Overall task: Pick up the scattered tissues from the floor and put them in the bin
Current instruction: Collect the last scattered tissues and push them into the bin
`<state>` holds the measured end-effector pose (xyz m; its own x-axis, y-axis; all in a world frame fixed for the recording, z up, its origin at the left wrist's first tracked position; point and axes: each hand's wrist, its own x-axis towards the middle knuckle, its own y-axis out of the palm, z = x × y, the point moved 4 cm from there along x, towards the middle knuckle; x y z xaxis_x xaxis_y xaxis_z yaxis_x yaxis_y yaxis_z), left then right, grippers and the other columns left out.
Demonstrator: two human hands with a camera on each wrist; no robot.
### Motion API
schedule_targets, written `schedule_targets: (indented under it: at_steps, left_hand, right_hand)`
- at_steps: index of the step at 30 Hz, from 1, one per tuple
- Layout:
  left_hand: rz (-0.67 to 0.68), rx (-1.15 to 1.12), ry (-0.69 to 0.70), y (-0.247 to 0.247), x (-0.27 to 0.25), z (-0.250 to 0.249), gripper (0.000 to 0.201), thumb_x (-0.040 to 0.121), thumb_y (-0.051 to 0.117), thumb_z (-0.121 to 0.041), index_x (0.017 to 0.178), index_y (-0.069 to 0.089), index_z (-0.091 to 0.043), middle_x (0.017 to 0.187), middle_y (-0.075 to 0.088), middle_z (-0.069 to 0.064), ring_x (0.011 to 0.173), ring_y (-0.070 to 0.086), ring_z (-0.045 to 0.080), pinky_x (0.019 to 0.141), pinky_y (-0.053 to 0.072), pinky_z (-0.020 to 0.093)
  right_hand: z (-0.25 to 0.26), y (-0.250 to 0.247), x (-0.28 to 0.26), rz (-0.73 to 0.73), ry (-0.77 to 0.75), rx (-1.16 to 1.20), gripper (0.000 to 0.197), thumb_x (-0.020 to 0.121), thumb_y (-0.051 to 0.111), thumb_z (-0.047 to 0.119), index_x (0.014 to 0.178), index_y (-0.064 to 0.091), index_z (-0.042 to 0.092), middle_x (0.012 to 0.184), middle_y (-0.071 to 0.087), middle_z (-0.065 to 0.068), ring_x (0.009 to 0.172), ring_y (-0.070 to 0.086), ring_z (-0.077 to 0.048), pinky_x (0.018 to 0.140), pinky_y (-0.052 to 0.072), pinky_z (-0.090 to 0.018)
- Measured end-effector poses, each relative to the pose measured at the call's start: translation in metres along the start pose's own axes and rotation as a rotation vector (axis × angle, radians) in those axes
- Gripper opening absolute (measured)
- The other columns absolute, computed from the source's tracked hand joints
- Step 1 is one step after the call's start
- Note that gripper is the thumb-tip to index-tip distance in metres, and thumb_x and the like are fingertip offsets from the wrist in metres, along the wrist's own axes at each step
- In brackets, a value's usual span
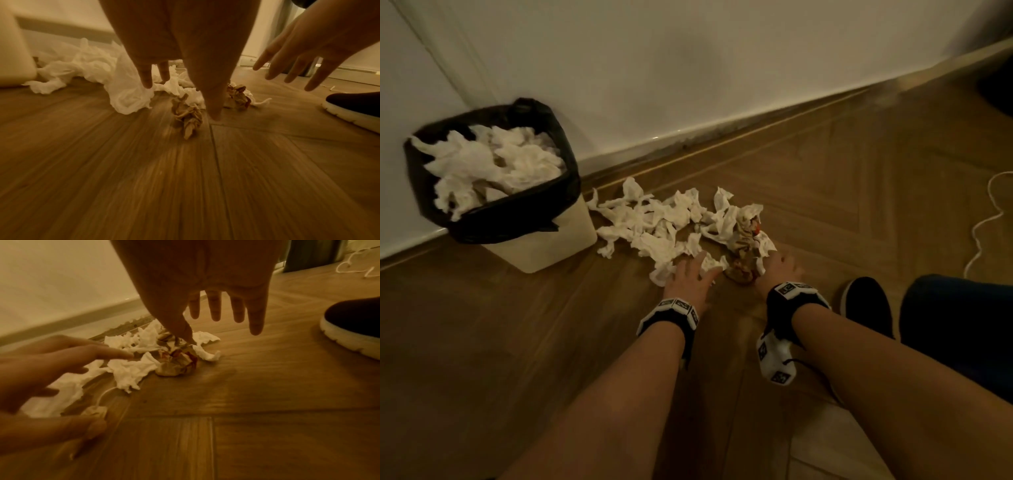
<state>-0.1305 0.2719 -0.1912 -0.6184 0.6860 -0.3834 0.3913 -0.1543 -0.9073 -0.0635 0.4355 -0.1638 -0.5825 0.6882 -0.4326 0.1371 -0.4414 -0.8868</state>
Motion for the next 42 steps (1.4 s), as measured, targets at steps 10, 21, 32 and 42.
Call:
schedule_targets:
  at_steps: [10, 21, 32, 42]
  left_hand:
    - [0.191, -0.032, 0.117, 0.029, 0.032, 0.005, 0.093, 0.086, 0.040, 0.007, 0.145, -0.008, -0.047, 0.150, -0.035, -0.009, 0.142, -0.020, 0.030, 0.114, 0.007, 0.053]
    - [0.002, -0.197, 0.080, 0.028, 0.029, -0.006, 0.053, 0.095, 0.046, -0.015, 0.143, 0.025, -0.022, 0.145, 0.020, 0.009, 0.131, 0.031, 0.031, 0.108, 0.032, 0.039]
    - [-0.055, -0.256, 0.072, 0.023, 0.032, 0.007, 0.041, 0.092, 0.048, -0.009, 0.132, 0.049, -0.016, 0.137, 0.045, 0.009, 0.123, 0.046, 0.024, 0.102, 0.036, 0.031]
    - [0.213, -0.232, -0.111, 0.002, 0.027, 0.013, 0.041, 0.097, 0.044, -0.014, 0.137, 0.047, -0.017, 0.140, 0.046, 0.015, 0.126, 0.047, 0.029, 0.106, 0.039, 0.035]
  right_hand:
    - [-0.014, 0.025, 0.013, 0.112, -0.190, -0.039, 0.078, 0.088, 0.053, 0.014, 0.148, 0.009, 0.038, 0.158, 0.002, -0.008, 0.145, 0.003, -0.034, 0.119, 0.007, -0.046]
    - [0.013, 0.052, 0.010, 0.116, -0.364, -0.120, 0.040, 0.095, 0.048, 0.026, 0.134, 0.043, 0.027, 0.142, 0.029, -0.010, 0.128, 0.029, -0.037, 0.105, 0.035, -0.045]
    - [0.006, 0.042, 0.010, 0.072, -0.310, -0.081, 0.026, 0.093, 0.044, 0.005, 0.112, 0.062, 0.006, 0.116, 0.055, -0.016, 0.112, 0.050, -0.032, 0.093, 0.045, -0.036]
    - [0.009, 0.025, -0.004, 0.213, -0.255, -0.223, 0.033, 0.098, 0.039, 0.008, 0.124, 0.059, 0.006, 0.121, 0.061, -0.015, 0.113, 0.057, -0.029, 0.094, 0.048, -0.034]
